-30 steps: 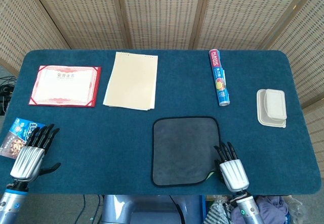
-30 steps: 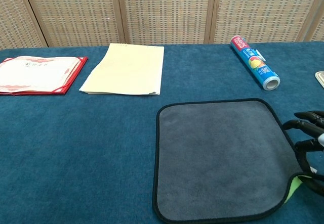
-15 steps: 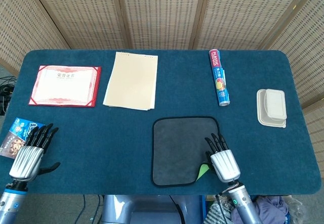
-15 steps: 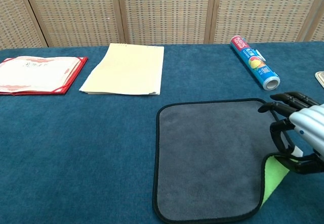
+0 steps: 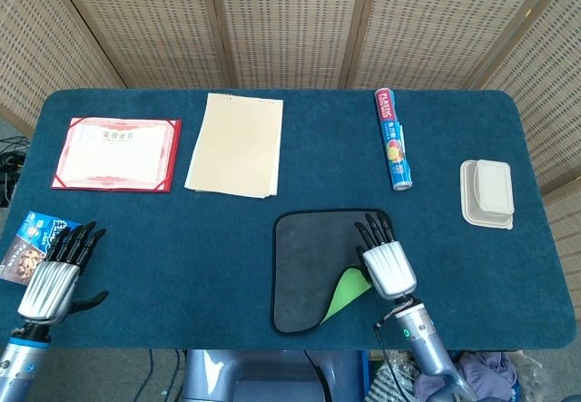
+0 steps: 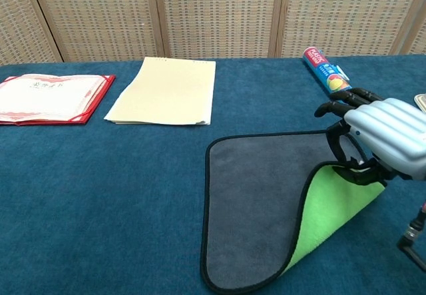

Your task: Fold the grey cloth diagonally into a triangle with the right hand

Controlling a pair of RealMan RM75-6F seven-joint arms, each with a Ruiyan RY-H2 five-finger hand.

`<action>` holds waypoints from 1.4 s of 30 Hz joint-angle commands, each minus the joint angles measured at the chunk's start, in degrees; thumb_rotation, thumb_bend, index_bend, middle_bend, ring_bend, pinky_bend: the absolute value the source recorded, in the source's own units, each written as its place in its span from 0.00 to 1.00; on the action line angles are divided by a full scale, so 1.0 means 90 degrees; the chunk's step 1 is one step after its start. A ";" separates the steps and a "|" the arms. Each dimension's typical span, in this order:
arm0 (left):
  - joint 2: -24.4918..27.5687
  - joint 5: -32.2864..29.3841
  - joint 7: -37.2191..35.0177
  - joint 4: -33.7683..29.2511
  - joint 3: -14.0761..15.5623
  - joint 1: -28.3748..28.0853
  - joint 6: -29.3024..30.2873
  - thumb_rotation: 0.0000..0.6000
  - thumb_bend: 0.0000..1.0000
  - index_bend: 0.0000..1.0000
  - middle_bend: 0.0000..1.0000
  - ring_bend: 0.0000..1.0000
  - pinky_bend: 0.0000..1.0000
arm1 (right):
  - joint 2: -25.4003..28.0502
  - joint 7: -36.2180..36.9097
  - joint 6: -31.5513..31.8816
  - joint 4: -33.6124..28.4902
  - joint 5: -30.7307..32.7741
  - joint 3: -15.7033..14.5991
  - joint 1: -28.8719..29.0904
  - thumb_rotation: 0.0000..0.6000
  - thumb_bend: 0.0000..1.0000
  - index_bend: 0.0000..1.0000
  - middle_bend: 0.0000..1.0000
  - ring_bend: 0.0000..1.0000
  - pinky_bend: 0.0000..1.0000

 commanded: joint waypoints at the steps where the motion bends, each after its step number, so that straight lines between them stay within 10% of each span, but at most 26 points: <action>1: -0.0010 -0.0019 0.0009 0.0009 -0.0005 -0.0010 -0.0023 1.00 0.16 0.00 0.00 0.00 0.00 | -0.0024 -0.0052 -0.0074 -0.0018 0.0091 0.0075 0.0114 1.00 0.44 0.66 0.20 0.00 0.00; 42: -0.0005 -0.0150 -0.0136 0.0069 -0.0028 -0.0064 -0.0151 1.00 0.16 0.00 0.00 0.00 0.00 | -0.0985 -0.0483 -0.0969 0.0541 0.0995 0.0424 0.1584 1.00 0.44 0.68 0.21 0.00 0.00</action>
